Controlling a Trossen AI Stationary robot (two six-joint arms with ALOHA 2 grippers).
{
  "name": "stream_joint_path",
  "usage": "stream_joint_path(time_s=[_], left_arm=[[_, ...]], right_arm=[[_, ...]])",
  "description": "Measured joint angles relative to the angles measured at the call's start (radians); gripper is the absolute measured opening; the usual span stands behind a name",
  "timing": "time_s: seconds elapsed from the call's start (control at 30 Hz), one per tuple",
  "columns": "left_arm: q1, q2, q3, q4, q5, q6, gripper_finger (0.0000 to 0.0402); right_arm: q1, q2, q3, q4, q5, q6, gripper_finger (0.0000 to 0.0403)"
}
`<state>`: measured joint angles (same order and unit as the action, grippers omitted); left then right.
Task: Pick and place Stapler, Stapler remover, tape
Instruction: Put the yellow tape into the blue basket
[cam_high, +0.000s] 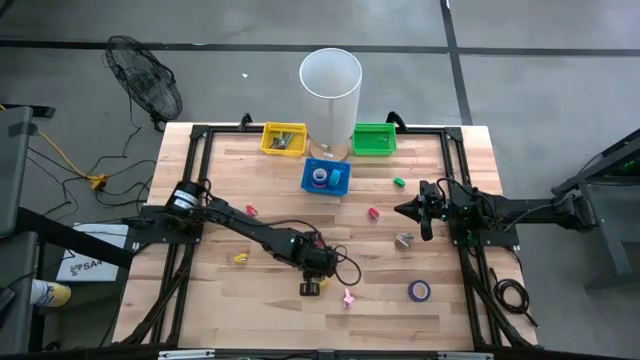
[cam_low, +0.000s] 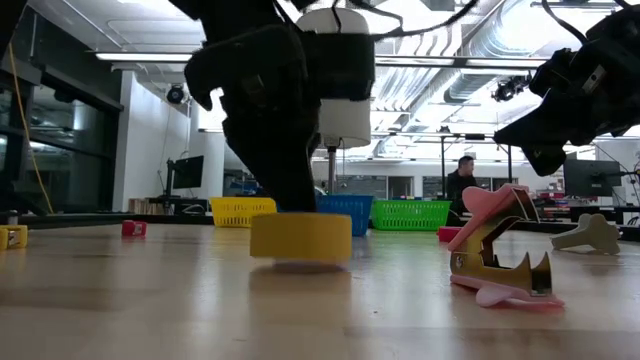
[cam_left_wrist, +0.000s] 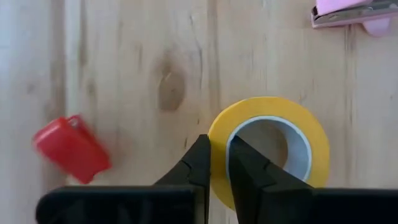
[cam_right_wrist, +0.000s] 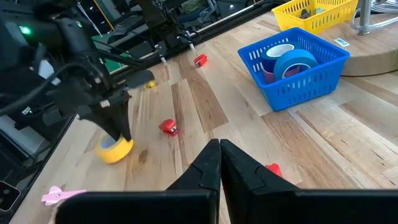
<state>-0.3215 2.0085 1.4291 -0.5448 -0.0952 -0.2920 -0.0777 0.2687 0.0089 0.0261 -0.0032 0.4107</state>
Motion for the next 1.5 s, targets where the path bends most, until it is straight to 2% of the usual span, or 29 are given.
stream_joint_path(time_s=[0.17,0.3,0.43,0.57,0.67,0.87,1.03,1.23,1.5], left_arm=[[0.000,-0.076,0.000,-0.072,-0.150,0.000,0.0028],[0.001,-0.148,0.000,-0.105,-0.389,0.033,0.0028],[0.015,-0.200,0.000,-0.077,-0.621,0.132,0.0028],[0.093,-0.234,0.000,-0.070,-0.710,0.195,0.0028],[0.195,-0.241,0.000,-0.073,-0.666,0.243,0.0028],[0.431,-0.241,0.000,-0.088,-0.428,0.289,0.0028],[0.571,-0.241,0.000,-0.089,-0.290,0.280,0.0028],[0.660,-0.216,0.001,-0.086,-0.195,0.204,0.0028],[0.682,-0.138,0.000,-0.082,-0.200,0.175,0.0034]], right_arm=[[0.000,0.000,0.000,0.000,0.000,0.000,0.0000],[0.000,0.000,0.000,0.000,0.000,0.000,0.0000],[0.000,0.000,0.000,0.000,0.000,0.000,0.0000],[0.000,0.000,0.000,0.000,0.000,0.000,0.0000],[0.000,0.000,0.000,0.000,0.000,0.000,0.0000],[0.000,0.000,0.000,0.000,0.000,0.000,0.0000],[0.000,0.000,0.000,0.000,0.000,0.000,0.0000],[0.000,0.000,0.000,0.000,0.000,0.000,0.0000],[0.000,0.000,0.000,0.000,0.000,0.000,0.0000]])
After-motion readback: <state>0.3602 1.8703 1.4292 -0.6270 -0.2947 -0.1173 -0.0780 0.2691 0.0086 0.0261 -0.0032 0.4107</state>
